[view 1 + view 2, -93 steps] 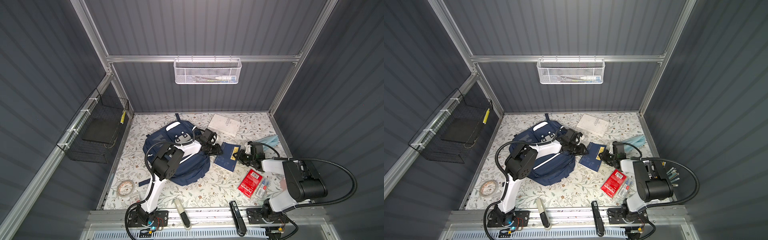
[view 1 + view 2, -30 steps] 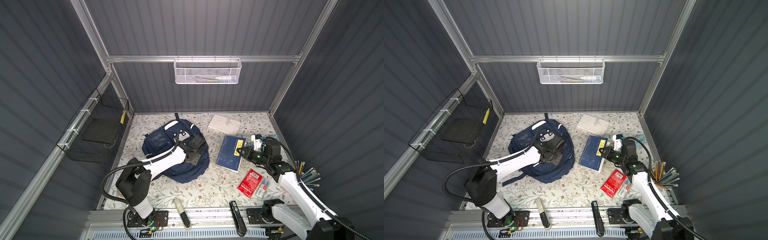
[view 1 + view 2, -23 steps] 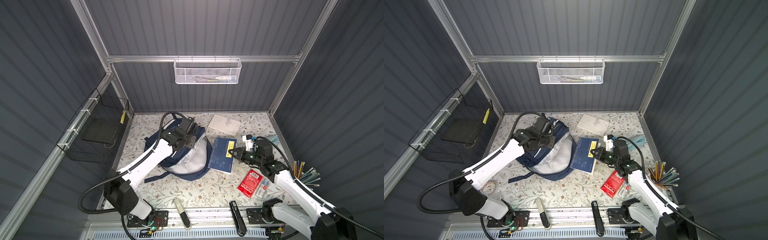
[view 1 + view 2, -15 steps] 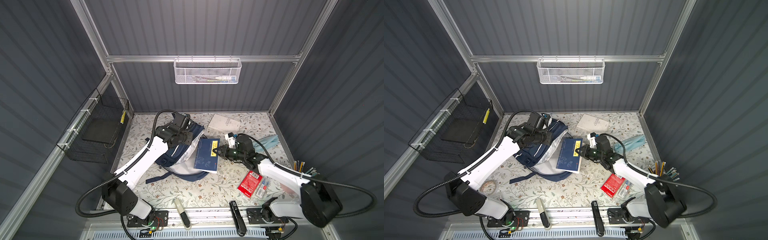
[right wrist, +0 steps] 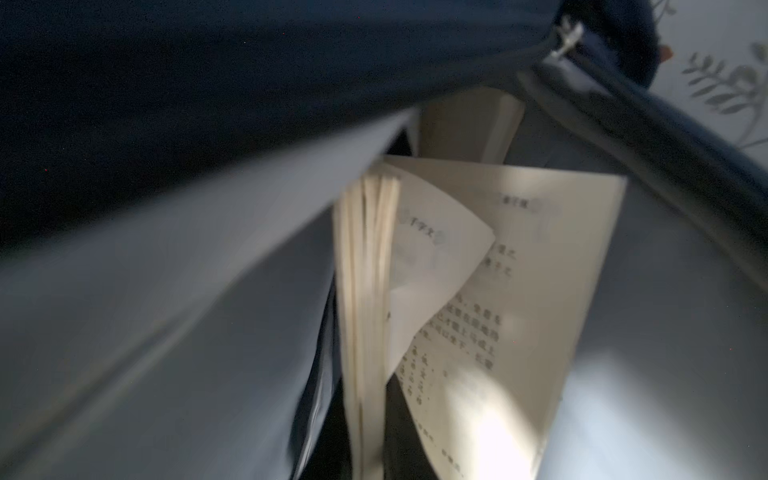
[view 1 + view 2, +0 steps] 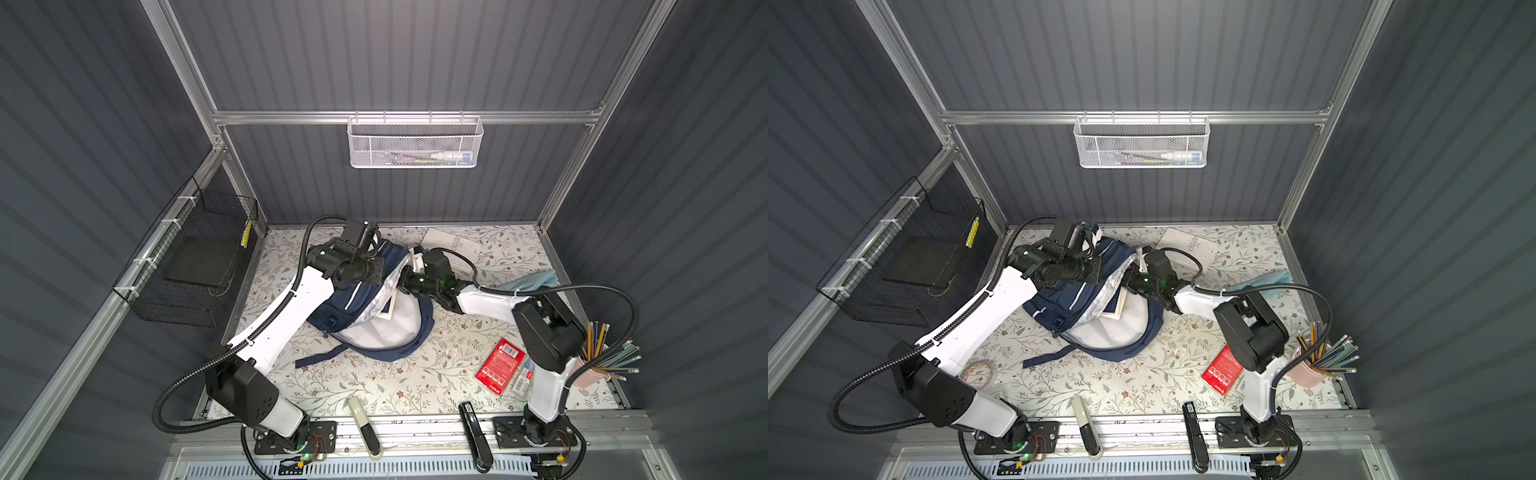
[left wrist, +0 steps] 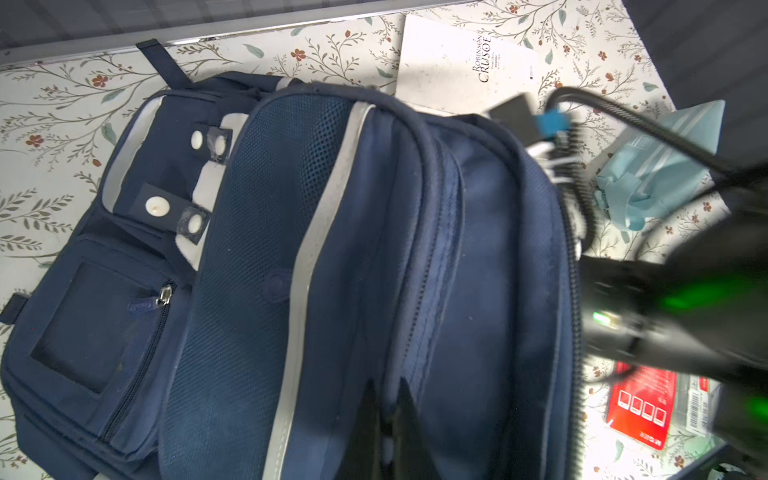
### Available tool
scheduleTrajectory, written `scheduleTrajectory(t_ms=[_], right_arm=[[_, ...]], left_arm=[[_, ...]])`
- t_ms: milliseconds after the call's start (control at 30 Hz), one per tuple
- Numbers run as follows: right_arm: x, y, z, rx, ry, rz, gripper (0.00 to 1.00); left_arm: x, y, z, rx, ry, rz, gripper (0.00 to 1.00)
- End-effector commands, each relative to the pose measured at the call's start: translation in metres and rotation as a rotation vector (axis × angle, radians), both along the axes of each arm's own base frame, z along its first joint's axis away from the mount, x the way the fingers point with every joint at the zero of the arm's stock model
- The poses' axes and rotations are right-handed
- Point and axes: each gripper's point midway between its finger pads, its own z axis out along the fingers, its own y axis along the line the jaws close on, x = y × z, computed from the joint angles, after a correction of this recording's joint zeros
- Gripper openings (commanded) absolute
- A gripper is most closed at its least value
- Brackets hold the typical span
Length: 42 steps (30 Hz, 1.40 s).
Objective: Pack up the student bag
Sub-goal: 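Lower the book into the backpack with the right gripper while left holds the flap, then release the book and move both grippers to the white Robinson Crusoe book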
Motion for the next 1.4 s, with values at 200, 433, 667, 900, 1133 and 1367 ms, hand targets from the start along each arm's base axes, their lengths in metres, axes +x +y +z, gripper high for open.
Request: scheduleTrajectory(t_ms=[200,433,667,900,1133,1367], right_arm=[[0.04,0.053,-0.003,0.055,0.001,-0.075,0.06],[0.01,0.014,-0.022,-0.039,0.036,-0.042,0.55],[-0.047,-0.069,-0.03,-0.205,0.038,-0.041,0.61],[-0.056,-0.158,-0.011,-0.402,-0.048,-0.14,0.75],[-0.01,-0.227,-0.025,-0.45,0.059,-0.231,0.87],[0.038,-0.266,-0.039,-0.501,0.109,-0.306,0.92]], left_arm=[[0.004,-0.024,0.026,-0.162,-0.036,-0.027,0.0],[0.009,-0.016,-0.005,-0.107,-0.01,0.023,0.0],[0.005,-0.023,-0.044,-0.126,0.068,0.019,0.0],[0.015,-0.044,-0.047,-0.191,0.06,-0.031,0.64],[0.062,-0.09,-0.039,-0.249,-0.031,-0.137,1.0],[0.121,-0.14,-0.098,-0.264,-0.042,-0.21,1.0]])
